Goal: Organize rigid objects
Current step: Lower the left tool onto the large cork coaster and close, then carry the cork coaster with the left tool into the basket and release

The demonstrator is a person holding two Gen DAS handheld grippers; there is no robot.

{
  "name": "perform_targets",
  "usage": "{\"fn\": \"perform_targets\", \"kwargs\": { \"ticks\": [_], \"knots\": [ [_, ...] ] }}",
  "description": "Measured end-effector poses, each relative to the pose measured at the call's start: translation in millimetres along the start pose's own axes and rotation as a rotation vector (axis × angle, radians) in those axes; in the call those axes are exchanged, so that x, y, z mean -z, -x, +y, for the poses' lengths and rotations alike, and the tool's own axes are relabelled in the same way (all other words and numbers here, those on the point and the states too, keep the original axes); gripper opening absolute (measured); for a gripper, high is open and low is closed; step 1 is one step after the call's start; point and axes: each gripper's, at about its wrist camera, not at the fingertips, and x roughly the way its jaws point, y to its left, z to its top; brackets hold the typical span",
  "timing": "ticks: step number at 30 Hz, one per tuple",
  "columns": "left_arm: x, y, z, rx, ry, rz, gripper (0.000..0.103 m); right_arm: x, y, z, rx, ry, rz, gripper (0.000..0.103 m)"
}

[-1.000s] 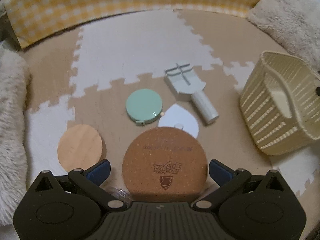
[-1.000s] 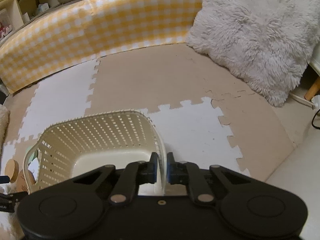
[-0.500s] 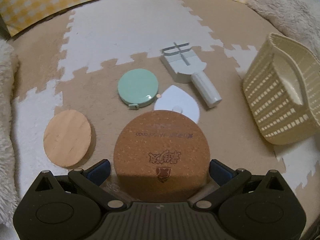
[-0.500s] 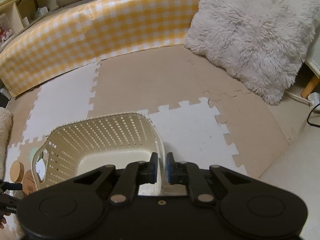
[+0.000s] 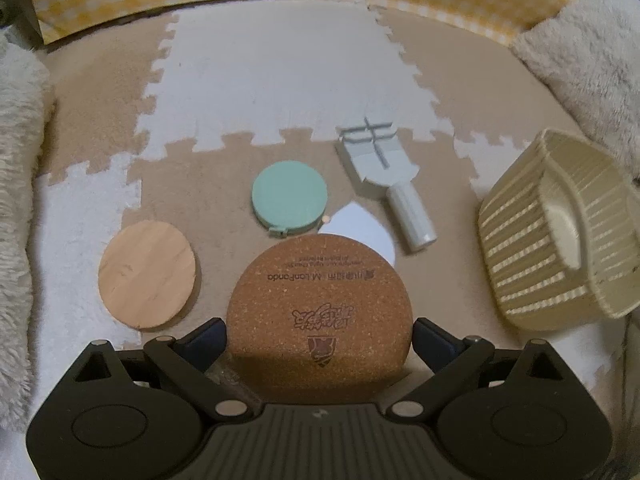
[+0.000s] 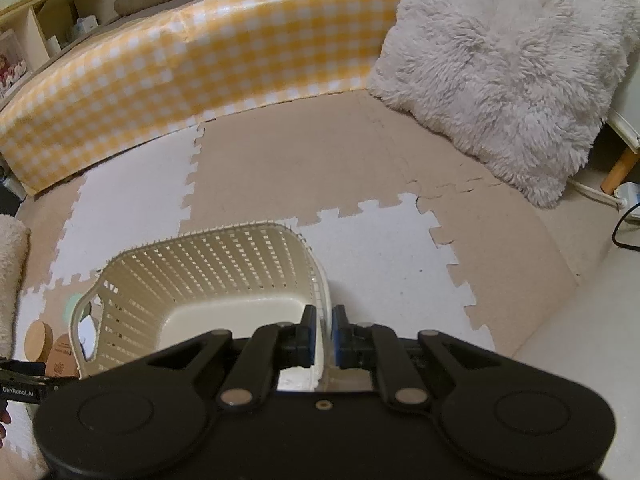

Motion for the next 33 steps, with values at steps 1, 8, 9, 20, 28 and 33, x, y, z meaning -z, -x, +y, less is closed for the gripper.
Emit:
{"fn": "perform_targets", "kwargs": {
  "ticks": [1, 8, 9, 20, 28, 33],
  "knots": [
    [-1.1, 3.8, -0.4, 0.01, 0.009, -0.009, 0.098, 0.0, 0.8, -0.3, -0.002, -0.002, -0.001, 0.008],
    [-4.5, 35.0, -9.1, 0.07, 0.033, -0.088, 0.098, -0.6, -0.5, -0.7, 0.003, 0.0, 0.0, 0.005],
    [-4.6, 39.5, -12.0, 0.073, 0.029, -0.101, 0.098, -0.7, -0.4, -0.4, 0.004, 0.002, 0.001, 0.005],
    [-8.9, 93.6, -76.8, 0.208, -0.133, -0.28, 0.098, -1.8, -2.4, -1.1, 0.0, 0.005, -0.002, 0.005],
    [-14.8, 71.9, -155.5, 0.222, -0.305, -0.292, 0.098, -2.4, -1.6, -5.5, -0.029, -0.014, 0.005, 0.005],
    [-18.5, 43.9, -196.0, 0.225, -0.372, -0.26, 0.098, -2.9, -2.4, -10.4, -0.053, -0.042, 0.012, 0.005]
  ]
}}
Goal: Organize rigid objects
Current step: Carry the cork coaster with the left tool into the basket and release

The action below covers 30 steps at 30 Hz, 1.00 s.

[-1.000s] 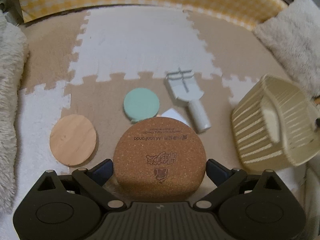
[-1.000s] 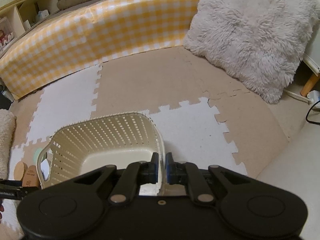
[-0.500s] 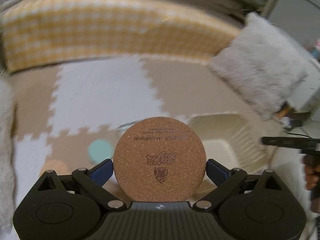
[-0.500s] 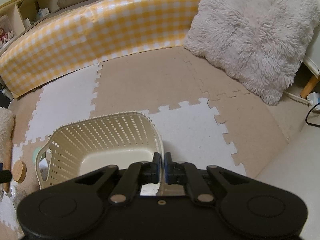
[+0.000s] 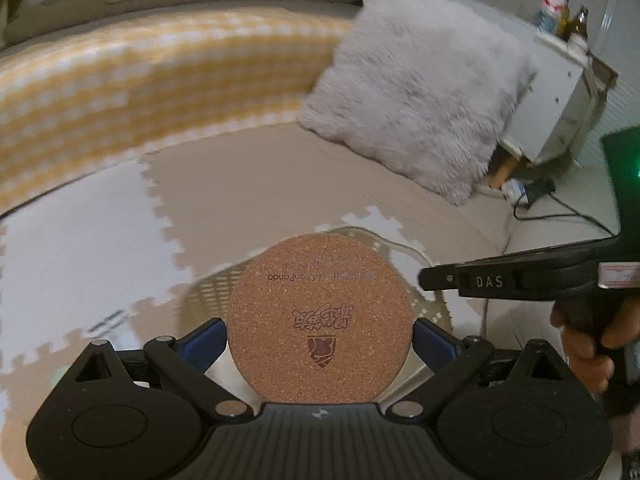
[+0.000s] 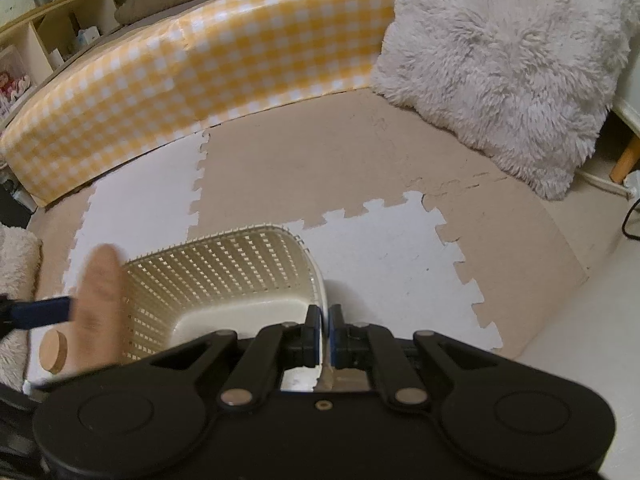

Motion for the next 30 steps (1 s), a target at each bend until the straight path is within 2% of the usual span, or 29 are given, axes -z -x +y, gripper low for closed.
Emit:
{"fn": "perform_targets", "kwargs": {
  "ticks": [6, 12, 17, 23, 30],
  "knots": [
    [1.7, -45.3, -16.9, 0.017, -0.006, 0.058, 0.098, 0.3, -0.3, -6.0, -0.03, -0.033, 0.003, 0.005],
    [6.6, -70.9, -11.3, 0.018, 0.017, 0.102, 0.098, 0.8, -1.0, -7.1, -0.042, -0.047, 0.005, 0.005],
    [9.8, -84.2, -8.8, 0.072, 0.06, 0.138, 0.101, -0.2, -2.0, -8.9, -0.048, -0.057, 0.009, 0.005],
    [8.5, -79.3, -7.4, 0.065, 0.076, 0.145, 0.103, 0.2, -2.2, -9.5, -0.051, -0.063, 0.011, 0.005],
    [1.1, -46.8, -13.7, 0.099, 0.034, 0.112, 0.103, -0.4, -2.7, -10.0, -0.051, -0.062, 0.014, 0.005]
  ]
}}
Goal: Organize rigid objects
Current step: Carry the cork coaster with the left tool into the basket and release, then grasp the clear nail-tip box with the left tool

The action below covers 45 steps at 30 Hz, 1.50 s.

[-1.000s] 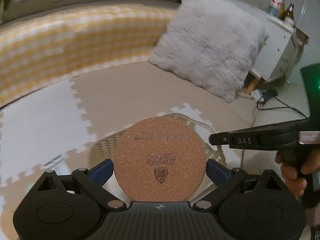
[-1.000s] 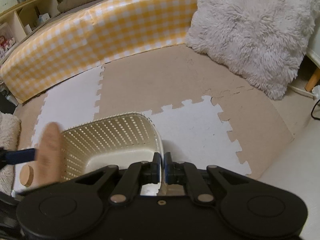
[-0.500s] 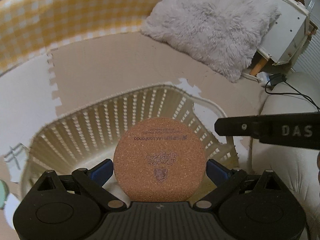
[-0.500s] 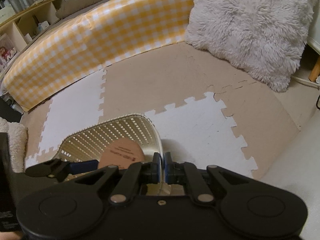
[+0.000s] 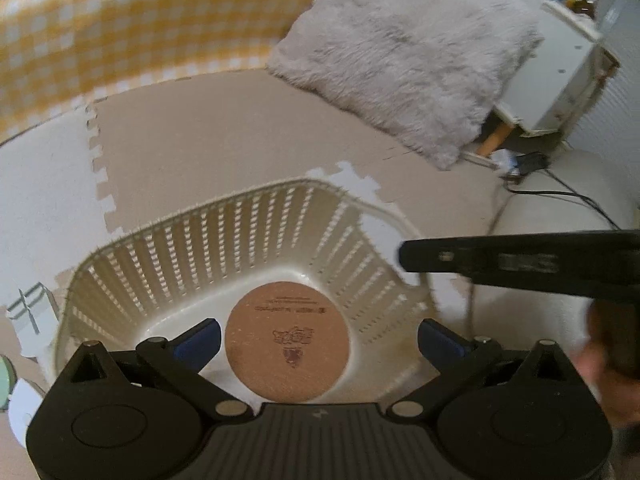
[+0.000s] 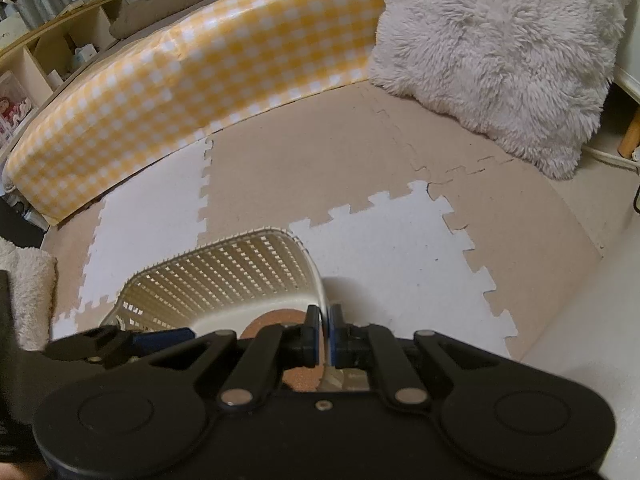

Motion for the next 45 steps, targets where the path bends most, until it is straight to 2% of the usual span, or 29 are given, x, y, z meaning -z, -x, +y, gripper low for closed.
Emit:
{"fn": "perform_targets", "kwargs": {
  "ticks": [3, 10, 17, 24, 29, 31, 34, 38, 42, 45],
  "knots": [
    [3.0, 23.3, -6.2, 0.006, -0.044, -0.021, 0.103, 0.3, -0.2, 0.0, -0.002, -0.003, -0.002, 0.005],
    [21.3, 81.5, -10.0, -0.031, -0.102, -0.099, 0.103, 0.4, 0.0, 0.8, 0.004, 0.001, -0.003, 0.005],
    [40.6, 128.6, 14.2, -0.117, -0.075, -0.149, 0.103, 0.8, 0.1, 1.8, 0.006, 0.004, -0.004, 0.005],
    [55.8, 156.4, 64.2, -0.233, 0.001, -0.164, 0.103, 0.7, 0.3, 1.3, 0.006, 0.004, -0.004, 0.005],
    [69.2, 161.6, 106.4, -0.353, 0.132, -0.108, 0.103, 0.8, 0.1, 1.6, 0.006, 0.004, -0.004, 0.005],
    [77.7, 161.9, 124.8, -0.379, 0.19, -0.078, 0.103, 0.8, 0.1, 1.4, 0.006, 0.005, -0.004, 0.005],
    [88.5, 157.9, 149.6, -0.398, 0.221, -0.021, 0.103, 1.3, -0.3, 0.4, 0.006, 0.006, 0.001, 0.005],
    [102.2, 147.1, 176.6, -0.377, 0.177, 0.085, 0.103, 1.3, -1.2, 1.5, 0.008, 0.012, 0.006, 0.005],
    [124.1, 139.0, 189.5, -0.367, 0.108, 0.155, 0.103, 1.6, -1.6, 2.5, 0.012, 0.016, 0.006, 0.005],
    [136.3, 127.2, 196.9, -0.322, 0.08, 0.211, 0.103, 1.8, -2.5, 2.6, 0.015, 0.017, 0.009, 0.005]
  ]
}}
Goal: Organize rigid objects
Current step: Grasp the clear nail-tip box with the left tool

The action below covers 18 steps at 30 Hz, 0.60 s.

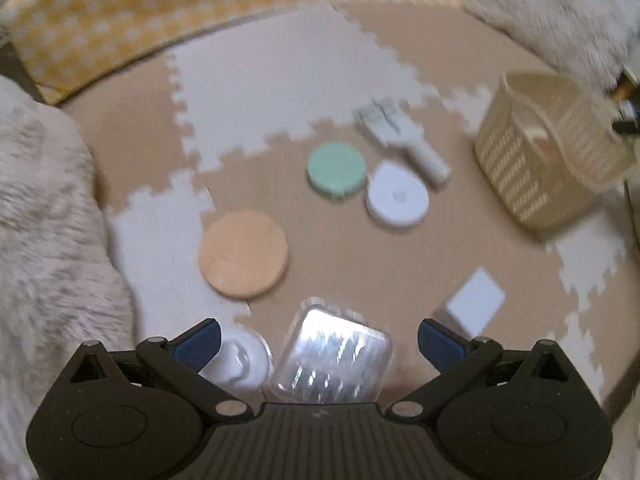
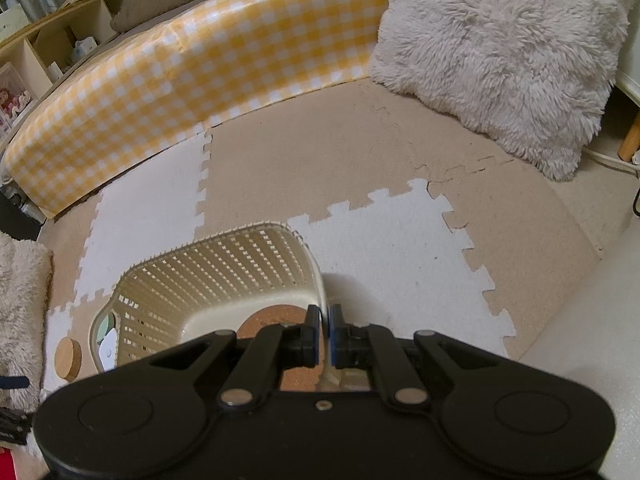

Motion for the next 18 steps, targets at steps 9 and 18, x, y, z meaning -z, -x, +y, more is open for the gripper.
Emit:
{"fn": "perform_targets", "kwargs": {
  "ticks": [9, 18],
  "knots": [
    [0.9, -20.3, -18.2, 0.067, -0.234, 0.075, 0.103, 0.4, 0.0, 1.1, 0.007, 0.007, 0.0, 0.005],
    [-1.8, -34.4, -14.4, 0.036, -0.271, 0.172, 0.078, 0.3, -0.5, 2.1, 0.013, 0.014, 0.002, 0.005]
  ]
}}
